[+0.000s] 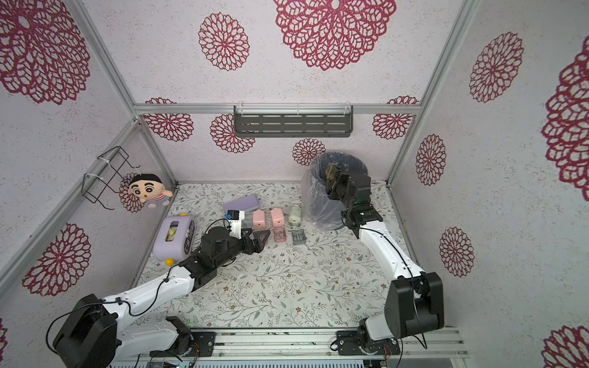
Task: Take out the pencil sharpener tray and clean the shavings
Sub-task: Pour the shavings into the trash bin.
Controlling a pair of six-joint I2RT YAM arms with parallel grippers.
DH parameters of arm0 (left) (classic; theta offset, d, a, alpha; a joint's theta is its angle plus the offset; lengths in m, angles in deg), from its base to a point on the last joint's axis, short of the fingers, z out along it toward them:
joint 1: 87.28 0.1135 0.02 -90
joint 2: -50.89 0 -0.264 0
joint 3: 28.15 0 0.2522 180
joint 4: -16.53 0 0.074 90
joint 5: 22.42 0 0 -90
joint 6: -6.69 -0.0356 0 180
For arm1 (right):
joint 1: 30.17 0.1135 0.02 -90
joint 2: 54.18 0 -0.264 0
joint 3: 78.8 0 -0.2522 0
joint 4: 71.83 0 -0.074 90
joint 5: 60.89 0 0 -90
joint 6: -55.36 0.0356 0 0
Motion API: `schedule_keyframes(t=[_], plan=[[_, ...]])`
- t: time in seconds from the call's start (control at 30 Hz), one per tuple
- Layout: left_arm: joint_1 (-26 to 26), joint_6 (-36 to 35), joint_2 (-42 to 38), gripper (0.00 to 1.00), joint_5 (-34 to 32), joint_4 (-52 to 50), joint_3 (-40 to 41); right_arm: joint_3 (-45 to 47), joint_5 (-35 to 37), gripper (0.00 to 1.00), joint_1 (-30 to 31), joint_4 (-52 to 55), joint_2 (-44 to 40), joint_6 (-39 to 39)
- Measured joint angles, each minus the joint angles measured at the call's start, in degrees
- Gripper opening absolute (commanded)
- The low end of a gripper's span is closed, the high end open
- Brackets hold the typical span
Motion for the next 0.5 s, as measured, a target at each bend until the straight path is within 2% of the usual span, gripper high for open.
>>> schedule_keyframes(t=[0.17,0.33,0.5], plan=[[-0.11,-0.07,0.00,0.97,-0.13,-0.02,0.00,-2.16,0.15,0.30,0.02,-0.17,-0.09,-0.87],[-0.13,-0.11,0.00,0.97,-0.17,-0.02,0.00,2.58,0.00,0.30,0.02,-2.91,-0.11,-0.90],[-0.20,-0.07,0.00,0.97,-0.13,-0.07,0.00,2.62,-1.40,0.30,-0.04,-3.63,0.04,-2.93]])
